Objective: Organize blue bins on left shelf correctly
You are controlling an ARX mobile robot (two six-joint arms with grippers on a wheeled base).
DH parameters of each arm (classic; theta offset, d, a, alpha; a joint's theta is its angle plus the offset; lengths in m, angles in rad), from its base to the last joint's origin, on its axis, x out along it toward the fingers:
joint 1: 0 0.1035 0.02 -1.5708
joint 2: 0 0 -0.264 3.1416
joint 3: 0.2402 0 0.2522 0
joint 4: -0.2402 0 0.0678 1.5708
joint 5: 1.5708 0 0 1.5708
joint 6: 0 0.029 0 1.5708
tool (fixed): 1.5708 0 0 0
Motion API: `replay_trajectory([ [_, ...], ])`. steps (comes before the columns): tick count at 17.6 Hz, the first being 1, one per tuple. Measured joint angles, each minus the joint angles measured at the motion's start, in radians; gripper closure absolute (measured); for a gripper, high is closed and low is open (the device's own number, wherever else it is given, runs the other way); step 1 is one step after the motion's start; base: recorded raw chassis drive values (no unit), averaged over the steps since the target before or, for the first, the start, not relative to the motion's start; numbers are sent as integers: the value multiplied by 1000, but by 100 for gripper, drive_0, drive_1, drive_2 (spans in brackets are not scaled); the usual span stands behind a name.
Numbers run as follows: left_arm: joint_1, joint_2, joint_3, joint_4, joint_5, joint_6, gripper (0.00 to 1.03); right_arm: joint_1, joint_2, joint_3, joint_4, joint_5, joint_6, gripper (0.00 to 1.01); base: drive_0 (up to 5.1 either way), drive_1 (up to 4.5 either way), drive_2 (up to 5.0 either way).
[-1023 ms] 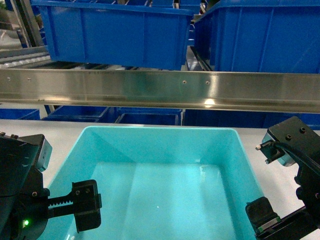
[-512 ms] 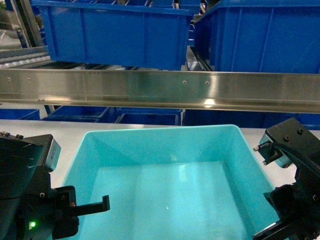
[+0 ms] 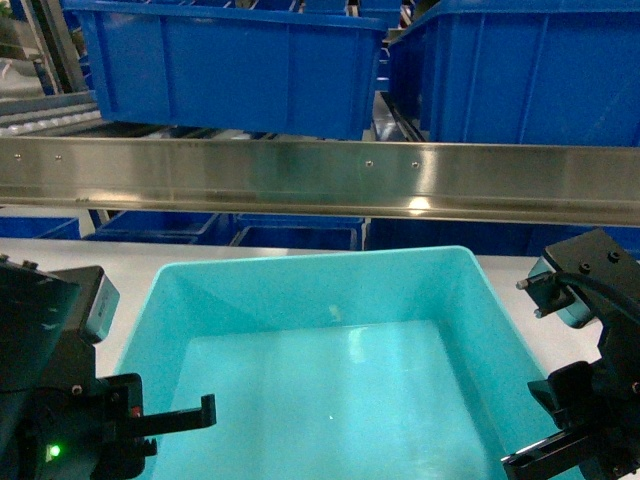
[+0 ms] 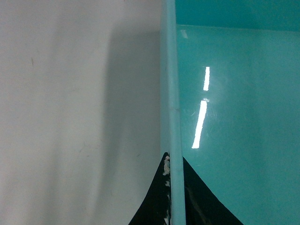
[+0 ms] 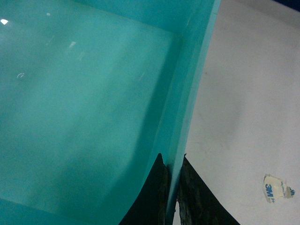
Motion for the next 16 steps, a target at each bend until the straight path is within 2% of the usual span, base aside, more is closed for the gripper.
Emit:
replay_trajectory([
  [3, -23, -182, 19, -94, -13, 51, 101, -27, -205, -16, -83, -35, 6, 98, 0, 0, 0],
  [5, -26, -197, 19, -92, -19, 54, 101, -33, -272, -43, -43, -56, -2, 98, 0, 0, 0],
  [16, -32, -198, 21, -90, -16, 54, 101, -38, -276, -45, -43, -58, -11, 98, 0, 0, 0],
])
